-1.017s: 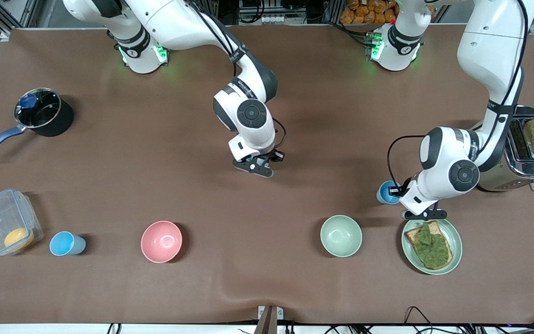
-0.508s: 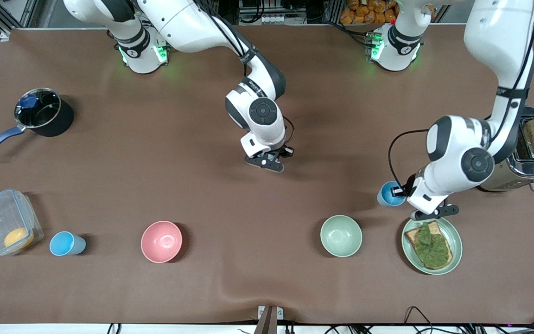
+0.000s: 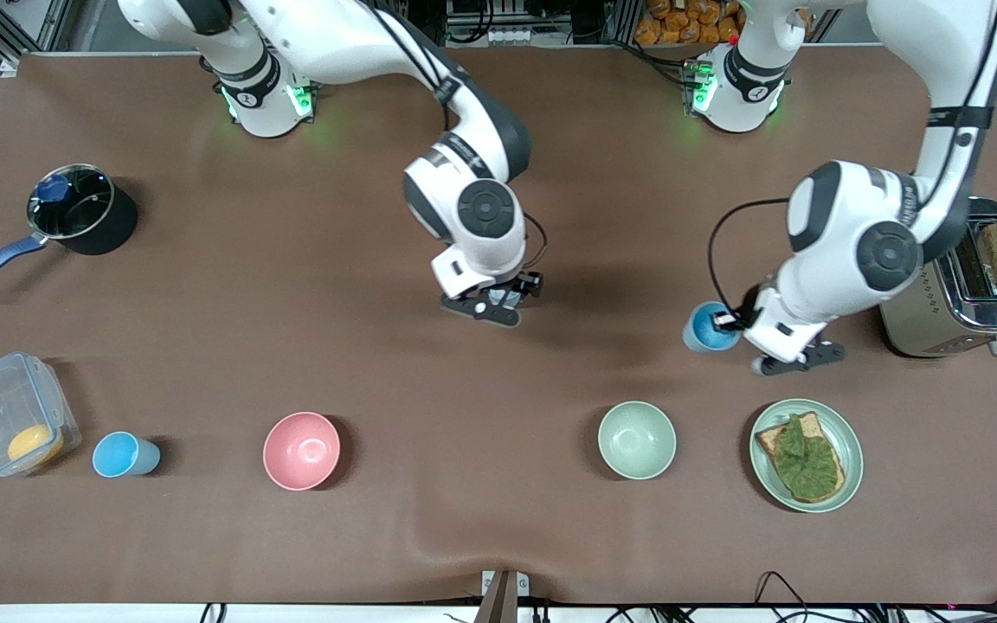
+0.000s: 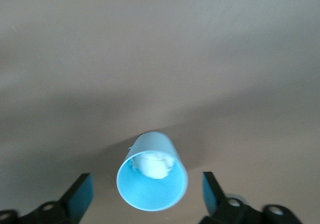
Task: Stack blue cups with both arms
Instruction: 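Carry the held blue cup to the table center with the right gripper, then release the cup and withdraw the right gripper while the left gripper carries its cup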
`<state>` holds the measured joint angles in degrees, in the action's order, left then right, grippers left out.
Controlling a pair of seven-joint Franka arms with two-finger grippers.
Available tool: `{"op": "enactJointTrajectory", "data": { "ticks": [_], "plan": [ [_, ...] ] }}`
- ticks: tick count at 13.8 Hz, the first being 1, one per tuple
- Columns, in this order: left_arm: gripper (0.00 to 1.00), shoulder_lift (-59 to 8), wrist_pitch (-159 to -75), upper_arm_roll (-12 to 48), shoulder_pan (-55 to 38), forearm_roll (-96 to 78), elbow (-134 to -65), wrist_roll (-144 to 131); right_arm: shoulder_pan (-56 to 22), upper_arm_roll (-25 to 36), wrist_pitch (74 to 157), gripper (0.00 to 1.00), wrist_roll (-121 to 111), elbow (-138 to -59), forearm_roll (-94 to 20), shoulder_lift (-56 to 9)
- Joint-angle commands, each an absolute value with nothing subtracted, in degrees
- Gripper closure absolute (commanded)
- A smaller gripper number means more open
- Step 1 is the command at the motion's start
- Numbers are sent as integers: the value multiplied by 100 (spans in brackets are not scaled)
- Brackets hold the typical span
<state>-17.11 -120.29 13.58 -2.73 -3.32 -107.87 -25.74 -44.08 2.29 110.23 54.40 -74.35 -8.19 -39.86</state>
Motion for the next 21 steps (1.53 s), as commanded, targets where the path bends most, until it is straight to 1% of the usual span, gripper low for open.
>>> {"op": "enactJointTrajectory", "data": {
  "ticks": [1,4,7,10,12,14,16,17,19,21],
  "plan": [
    [100,-1547,-12120,1669,-263,-440,-10995,-2952,-3737,132,10373,0,4485,-7453,-844,-3438],
    [100,-1626,-12207,2056,-333,-422,-10995,-3391,-2991,141,9828,0,3738,-7471,-800,-3042],
    [100,-1757,-12331,2092,-842,-439,-10759,-4014,-2122,149,9607,0,2387,-7479,-773,-2725],
    [100,-2073,-12331,2092,-1519,-396,-10416,-4692,-1277,158,9256,0,1015,-7479,-730,-2322],
    [100,-2302,-12322,2092,-1704,-387,-10170,-4851,-723,141,8827,0,93,-7497,-712,-2049],
    [100,-2478,-12331,2074,-2037,-334,-10108,-5035,-554,158,8754,0,-201,-7890,-520,-1585],
    [100,-2610,-12331,2065,-2179,-264,-9994,-5141,-475,141,8902,0,-228,-8399,-186,-1110],
    [100,-2645,-12331,2065,-2197,-264,-9924,-5220,-396,106,9190,0,-298,-8785,-167,-812],
    [100,-2663,-12331,2065,-2346,-264,-9879,-5291,-107,-17,9945,0,-491,-9838,-71,-196],
    [100,-2751,-12331,2057,-2399,-255,-9774,-5370,166,-210,10841,0,-895,-10797,-62,279]
  ]
}}
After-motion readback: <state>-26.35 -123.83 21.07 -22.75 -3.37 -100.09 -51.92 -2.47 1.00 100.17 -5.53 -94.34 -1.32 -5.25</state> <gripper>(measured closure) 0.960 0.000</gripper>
